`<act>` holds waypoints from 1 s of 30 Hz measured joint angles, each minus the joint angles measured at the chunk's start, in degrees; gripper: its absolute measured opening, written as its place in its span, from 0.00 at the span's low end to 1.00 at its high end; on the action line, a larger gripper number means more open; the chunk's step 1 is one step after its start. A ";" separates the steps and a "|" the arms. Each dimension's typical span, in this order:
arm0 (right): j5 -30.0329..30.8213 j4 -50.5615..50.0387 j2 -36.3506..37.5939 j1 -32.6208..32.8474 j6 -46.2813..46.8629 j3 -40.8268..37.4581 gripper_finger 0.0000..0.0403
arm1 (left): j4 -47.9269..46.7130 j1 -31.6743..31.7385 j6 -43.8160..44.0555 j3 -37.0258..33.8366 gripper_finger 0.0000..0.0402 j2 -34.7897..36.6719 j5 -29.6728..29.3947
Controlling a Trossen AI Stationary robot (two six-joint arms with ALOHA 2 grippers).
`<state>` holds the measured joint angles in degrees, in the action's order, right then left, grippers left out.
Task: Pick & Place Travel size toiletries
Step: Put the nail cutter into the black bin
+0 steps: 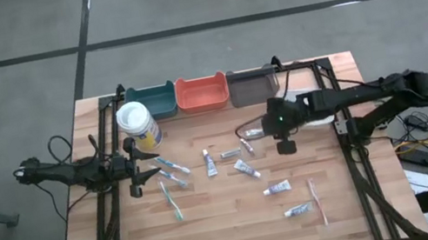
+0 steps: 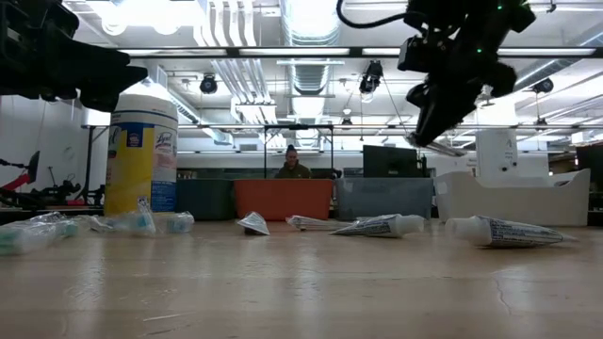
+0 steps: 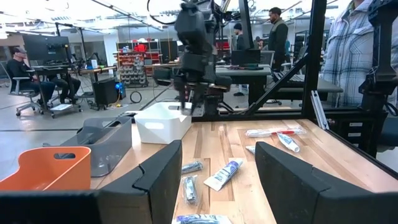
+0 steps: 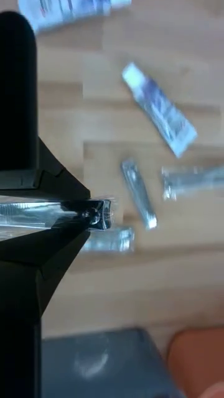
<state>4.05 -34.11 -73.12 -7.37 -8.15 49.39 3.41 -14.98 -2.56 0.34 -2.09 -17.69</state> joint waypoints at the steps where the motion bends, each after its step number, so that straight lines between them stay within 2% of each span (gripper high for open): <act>1: 0.01 0.76 0.00 -1.08 -0.61 0.00 0.16 | -0.02 -0.01 0.00 0.00 0.52 0.00 0.00; 14: -1.51 11.83 0.00 -15.40 -7.05 0.00 0.17 | -0.01 -0.01 0.00 0.00 0.52 0.00 0.00; 24: -1.51 20.32 -0.61 -24.59 -7.40 0.00 0.17 | 0.01 -0.01 -0.01 0.00 0.52 0.00 0.00; 30: -1.51 24.83 -3.49 -28.86 -3.77 0.00 0.17 | 0.00 -0.01 -0.01 0.00 0.52 0.00 0.00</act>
<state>2.55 -9.28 -76.62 -36.23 -11.92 49.39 3.41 -14.98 -2.57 0.34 -2.09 -17.69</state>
